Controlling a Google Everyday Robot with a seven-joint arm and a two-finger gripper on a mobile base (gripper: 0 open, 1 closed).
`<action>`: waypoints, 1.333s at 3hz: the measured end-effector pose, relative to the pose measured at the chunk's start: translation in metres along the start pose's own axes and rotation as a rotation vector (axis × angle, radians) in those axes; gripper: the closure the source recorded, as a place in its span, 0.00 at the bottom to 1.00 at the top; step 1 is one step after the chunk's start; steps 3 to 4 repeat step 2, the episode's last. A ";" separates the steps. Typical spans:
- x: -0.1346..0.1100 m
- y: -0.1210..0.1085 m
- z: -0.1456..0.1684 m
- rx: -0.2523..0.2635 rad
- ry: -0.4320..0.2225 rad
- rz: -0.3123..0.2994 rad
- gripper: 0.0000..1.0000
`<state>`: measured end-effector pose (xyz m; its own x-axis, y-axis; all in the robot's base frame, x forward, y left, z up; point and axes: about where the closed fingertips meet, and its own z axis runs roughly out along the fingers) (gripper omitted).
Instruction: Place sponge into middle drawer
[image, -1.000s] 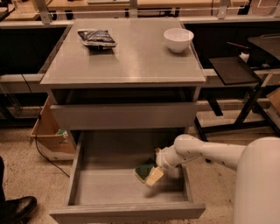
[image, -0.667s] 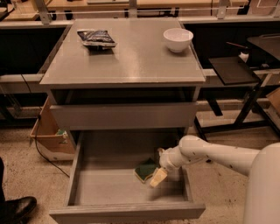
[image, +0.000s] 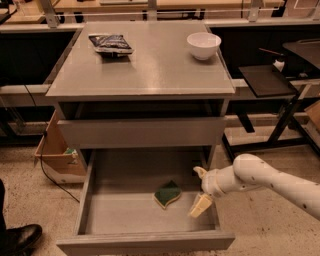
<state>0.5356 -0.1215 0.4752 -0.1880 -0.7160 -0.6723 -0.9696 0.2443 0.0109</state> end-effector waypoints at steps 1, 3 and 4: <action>-0.016 0.015 -0.032 -0.034 -0.057 -0.090 0.00; -0.015 0.021 -0.032 -0.053 -0.058 -0.108 0.00; -0.015 0.021 -0.032 -0.053 -0.058 -0.108 0.00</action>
Offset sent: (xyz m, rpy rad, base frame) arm -0.0133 -0.0056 0.0293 0.0394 -0.0404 0.0708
